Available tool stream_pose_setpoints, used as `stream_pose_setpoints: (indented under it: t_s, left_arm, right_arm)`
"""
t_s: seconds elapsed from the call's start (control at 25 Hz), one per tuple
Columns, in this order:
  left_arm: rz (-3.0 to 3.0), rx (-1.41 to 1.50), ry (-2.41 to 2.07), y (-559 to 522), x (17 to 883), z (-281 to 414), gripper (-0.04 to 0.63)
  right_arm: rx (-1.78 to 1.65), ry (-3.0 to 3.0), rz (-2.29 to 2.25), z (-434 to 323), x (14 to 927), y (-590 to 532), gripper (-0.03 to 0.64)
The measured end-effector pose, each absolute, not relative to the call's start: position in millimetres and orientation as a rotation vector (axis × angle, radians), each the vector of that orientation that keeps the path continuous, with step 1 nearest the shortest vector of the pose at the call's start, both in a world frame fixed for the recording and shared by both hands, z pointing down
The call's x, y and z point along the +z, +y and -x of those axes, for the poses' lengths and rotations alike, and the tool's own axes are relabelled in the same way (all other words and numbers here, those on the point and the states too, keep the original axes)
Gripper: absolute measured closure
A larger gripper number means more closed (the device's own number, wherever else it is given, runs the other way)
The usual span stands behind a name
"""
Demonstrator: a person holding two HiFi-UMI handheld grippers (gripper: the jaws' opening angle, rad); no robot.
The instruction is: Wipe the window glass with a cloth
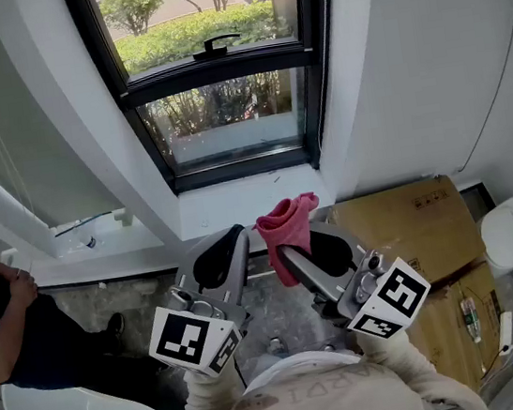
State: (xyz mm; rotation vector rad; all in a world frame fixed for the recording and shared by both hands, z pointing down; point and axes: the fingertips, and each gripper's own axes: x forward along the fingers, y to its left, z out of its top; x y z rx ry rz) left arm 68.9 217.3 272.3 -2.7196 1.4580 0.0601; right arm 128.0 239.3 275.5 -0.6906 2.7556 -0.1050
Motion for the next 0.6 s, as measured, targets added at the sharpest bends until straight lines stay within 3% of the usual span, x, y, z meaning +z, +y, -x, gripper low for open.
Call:
stream_pose_setpoints:
  t_s: [0.6]
  left_arm:
    - [2.729, 0.083, 1.462, 219.0, 276.1, -63.7, 0.595]
  right_arm:
    - [-0.128, 2.764, 0.710, -124.2, 279.3, 238.9, 0.514]
